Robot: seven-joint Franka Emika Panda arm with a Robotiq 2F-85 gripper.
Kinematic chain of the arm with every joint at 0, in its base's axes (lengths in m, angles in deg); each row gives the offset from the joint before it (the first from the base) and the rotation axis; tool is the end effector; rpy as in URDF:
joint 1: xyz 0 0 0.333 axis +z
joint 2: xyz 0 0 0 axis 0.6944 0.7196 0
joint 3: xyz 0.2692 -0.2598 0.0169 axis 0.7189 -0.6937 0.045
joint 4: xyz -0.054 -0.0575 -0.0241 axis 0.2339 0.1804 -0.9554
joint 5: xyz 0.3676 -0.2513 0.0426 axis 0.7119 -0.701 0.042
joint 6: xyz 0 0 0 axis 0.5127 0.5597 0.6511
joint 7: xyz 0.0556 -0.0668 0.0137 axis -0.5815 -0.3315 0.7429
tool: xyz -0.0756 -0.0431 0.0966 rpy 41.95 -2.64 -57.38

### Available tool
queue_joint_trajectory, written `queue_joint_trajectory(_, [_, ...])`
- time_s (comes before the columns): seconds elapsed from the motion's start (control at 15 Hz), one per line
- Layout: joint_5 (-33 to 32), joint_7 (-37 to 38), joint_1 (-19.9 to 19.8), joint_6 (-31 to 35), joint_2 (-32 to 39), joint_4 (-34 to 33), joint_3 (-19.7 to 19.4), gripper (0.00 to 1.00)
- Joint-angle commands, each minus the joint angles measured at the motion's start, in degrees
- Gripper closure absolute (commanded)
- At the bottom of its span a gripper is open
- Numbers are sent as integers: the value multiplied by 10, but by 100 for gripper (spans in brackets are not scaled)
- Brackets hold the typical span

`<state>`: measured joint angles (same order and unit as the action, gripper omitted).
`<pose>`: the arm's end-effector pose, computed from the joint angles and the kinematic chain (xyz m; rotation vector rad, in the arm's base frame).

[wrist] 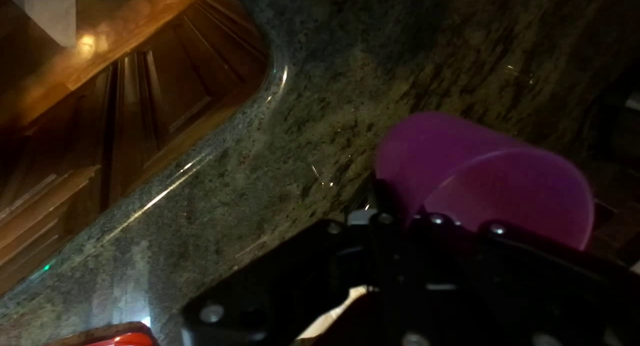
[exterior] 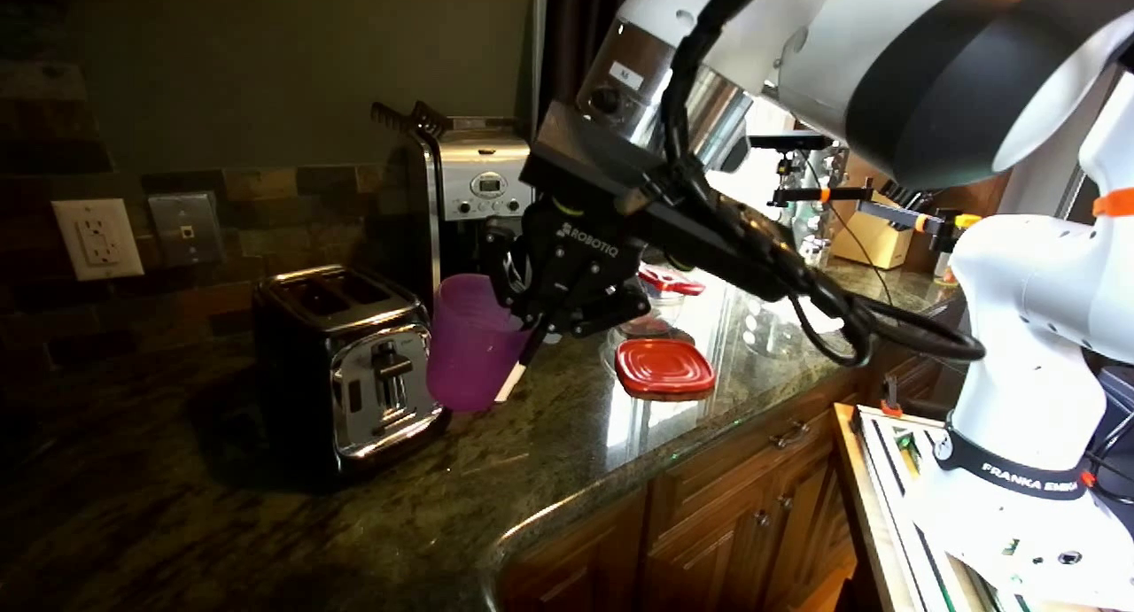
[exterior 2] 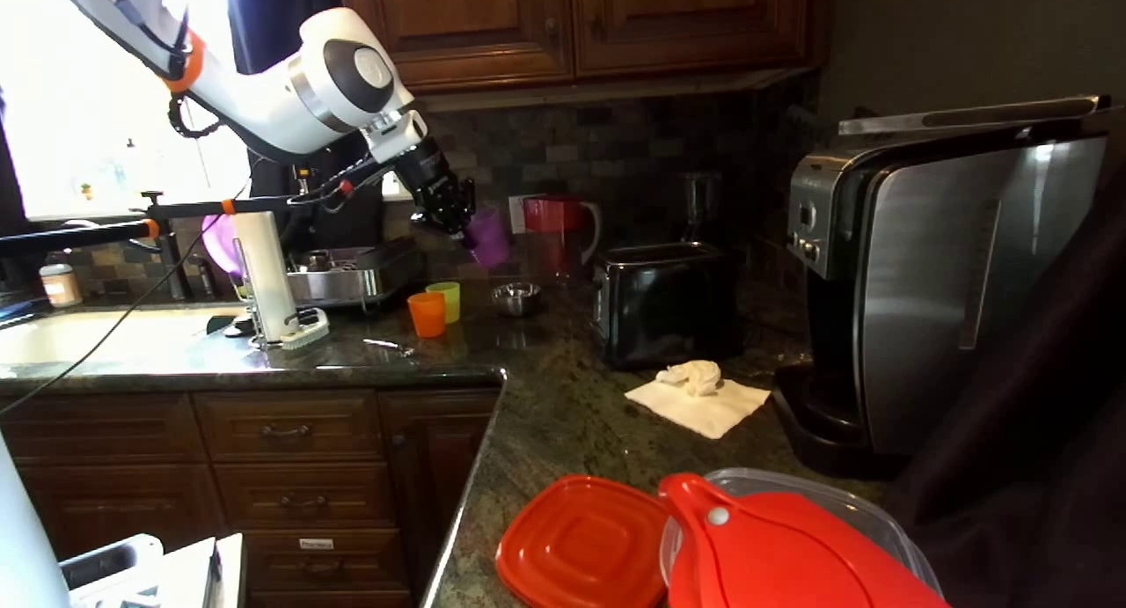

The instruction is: Move the cup to the right

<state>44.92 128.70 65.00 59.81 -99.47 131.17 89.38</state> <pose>0.4417 0.3380 0.4774 -2.3387 1.5535 -0.5842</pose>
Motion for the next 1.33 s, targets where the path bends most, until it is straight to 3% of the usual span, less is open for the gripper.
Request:
queue_joint_trajectory(0.0, [155, -94, 39, -83, -80, 45, -71, 99])
queue_joint_trajectory(0.07, [201, -146, 51, -124, -107, 56, -96, 99])
queue_joint_trajectory(0.13, [247, -190, 7, -177, -132, 58, -70, 99])
queue_joint_trajectory(0.2, [259, -207, 37, -233, -151, 58, -115, 99])
queue_joint_trajectory(0.27, [283, -226, -19, -288, -174, 59, -83, 99])
queue_joint_trajectory(0.33, [276, -211, -43, -317, -201, 62, -84, 99])
queue_joint_trajectory(0.53, [226, -174, -129, -322, -263, 84, -74, 99])
queue_joint_trajectory(0.73, [232, -187, -193, -255, -295, 114, -95, 99])
queue_joint_trajectory(0.8, [241, -200, -183, -297, -263, 76, -75, 95])
queue_joint_trajectory(0.93, [240, -202, -209, -273, -277, 92, -83, 95])
queue_joint_trajectory(1.27, [232, -200, -212, -277, -270, 90, -74, 99])
